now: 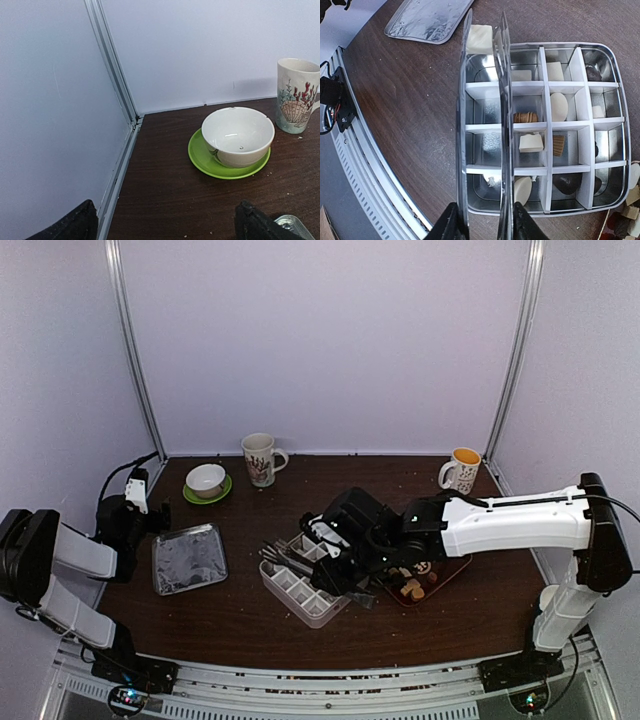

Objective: Pack the chocolate

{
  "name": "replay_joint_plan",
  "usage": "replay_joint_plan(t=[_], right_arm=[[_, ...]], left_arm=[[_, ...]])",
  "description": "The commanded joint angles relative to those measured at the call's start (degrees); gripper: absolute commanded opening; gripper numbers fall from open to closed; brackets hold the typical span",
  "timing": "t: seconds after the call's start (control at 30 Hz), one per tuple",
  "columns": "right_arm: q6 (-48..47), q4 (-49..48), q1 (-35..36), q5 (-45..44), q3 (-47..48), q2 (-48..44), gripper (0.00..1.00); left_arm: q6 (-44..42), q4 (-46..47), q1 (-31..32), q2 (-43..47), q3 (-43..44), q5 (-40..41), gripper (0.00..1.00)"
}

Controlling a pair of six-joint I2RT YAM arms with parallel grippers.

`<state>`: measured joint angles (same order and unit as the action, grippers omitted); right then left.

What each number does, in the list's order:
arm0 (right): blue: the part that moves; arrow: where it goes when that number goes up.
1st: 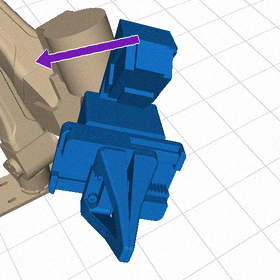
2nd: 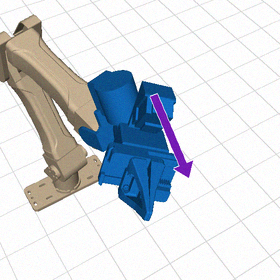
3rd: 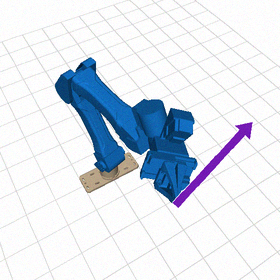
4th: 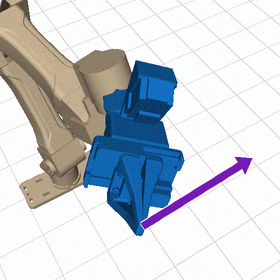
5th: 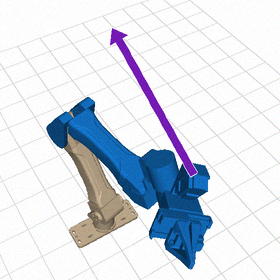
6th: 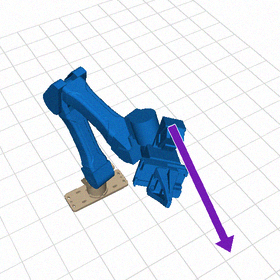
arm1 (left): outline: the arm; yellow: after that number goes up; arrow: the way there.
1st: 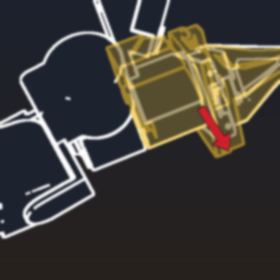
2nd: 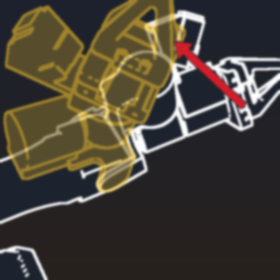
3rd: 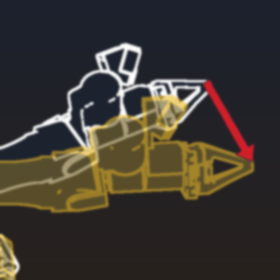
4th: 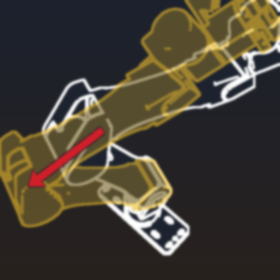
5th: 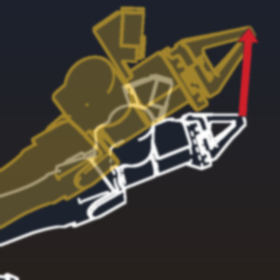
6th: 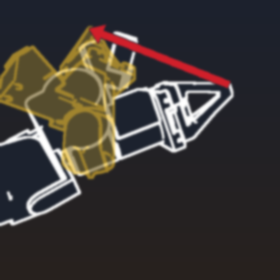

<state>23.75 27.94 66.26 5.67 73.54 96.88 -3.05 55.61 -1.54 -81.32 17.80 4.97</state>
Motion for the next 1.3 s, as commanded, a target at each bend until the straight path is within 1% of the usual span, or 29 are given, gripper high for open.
replay_joint_plan(t=[0.0, 0.33, 0.53, 0.73, 0.93, 1.27], right_arm=[[-0.89, -0.02, 0.44, -1.45, 1.35, -0.42, 0.36], [-1.03, -0.39, 0.49, -1.54, 1.30, -1.27, 0.37], [-1.42, 1.54, 0.42, -2.52, 1.69, -3.42, 0.37], [-1.81, 4.48, 0.39, -4.74, 0.62, -9.14, 0.36], [-1.61, 7.84, 0.37, -8.88, -2.32, -16.67, 0.36], [0.25, 17.51, -0.60, -13.83, -8.28, -26.80, 0.35]], left_arm=[[0.58, 2.18, -0.48, -0.33, 1.27, 0.19, 0.98], [0.51, 2.20, -0.43, -0.29, 1.27, 0.21, 0.98], [0.57, 2.22, -0.46, -0.33, 1.27, 0.21, 0.98], [0.52, 2.21, -0.47, -0.33, 1.27, 0.18, 0.98], [0.56, 2.21, -0.41, -0.33, 1.27, 0.18, 0.98], [0.53, 2.17, -0.43, -0.33, 1.27, 0.20, 0.98]])
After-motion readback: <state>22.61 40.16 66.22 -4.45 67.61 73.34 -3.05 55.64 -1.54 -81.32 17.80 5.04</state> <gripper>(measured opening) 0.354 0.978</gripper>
